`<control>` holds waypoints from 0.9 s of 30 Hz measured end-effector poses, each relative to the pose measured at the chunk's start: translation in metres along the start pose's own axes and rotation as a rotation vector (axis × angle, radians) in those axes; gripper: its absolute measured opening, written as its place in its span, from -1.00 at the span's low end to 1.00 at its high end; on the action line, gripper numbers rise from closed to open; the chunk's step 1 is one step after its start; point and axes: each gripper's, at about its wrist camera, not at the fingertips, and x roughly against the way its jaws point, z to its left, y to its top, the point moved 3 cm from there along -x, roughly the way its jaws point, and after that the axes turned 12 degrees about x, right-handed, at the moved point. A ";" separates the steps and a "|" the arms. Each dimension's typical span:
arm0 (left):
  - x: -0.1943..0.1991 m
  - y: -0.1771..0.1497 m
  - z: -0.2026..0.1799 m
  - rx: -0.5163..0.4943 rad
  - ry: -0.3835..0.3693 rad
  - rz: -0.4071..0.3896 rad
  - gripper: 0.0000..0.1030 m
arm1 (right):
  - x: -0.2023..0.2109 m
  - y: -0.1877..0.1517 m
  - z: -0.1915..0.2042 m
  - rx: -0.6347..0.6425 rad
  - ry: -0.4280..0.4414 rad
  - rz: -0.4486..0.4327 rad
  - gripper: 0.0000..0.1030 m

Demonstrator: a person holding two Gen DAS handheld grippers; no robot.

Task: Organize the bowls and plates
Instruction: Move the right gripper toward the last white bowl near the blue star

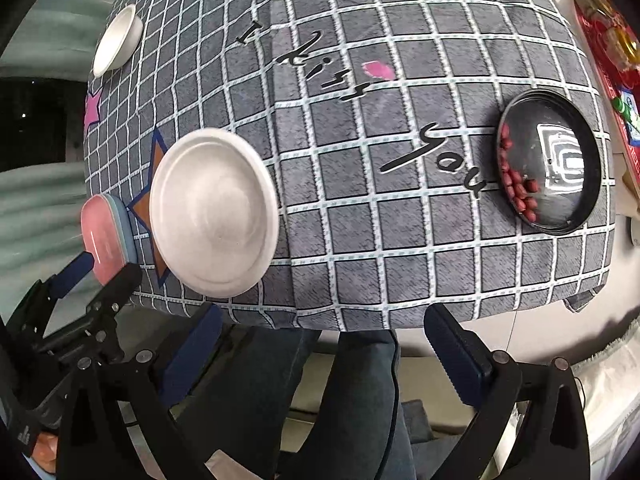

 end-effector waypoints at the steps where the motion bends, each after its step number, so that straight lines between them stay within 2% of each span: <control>1: 0.001 0.000 0.000 0.000 0.002 -0.003 0.55 | 0.003 -0.001 -0.004 -0.004 0.002 -0.004 0.97; 13: 0.012 0.004 -0.023 -0.051 0.010 -0.028 0.55 | 0.013 0.001 -0.017 -0.015 0.014 -0.032 0.97; 27: 0.024 0.014 -0.030 -0.050 0.003 -0.061 0.55 | 0.029 0.015 -0.022 -0.008 0.014 -0.074 0.97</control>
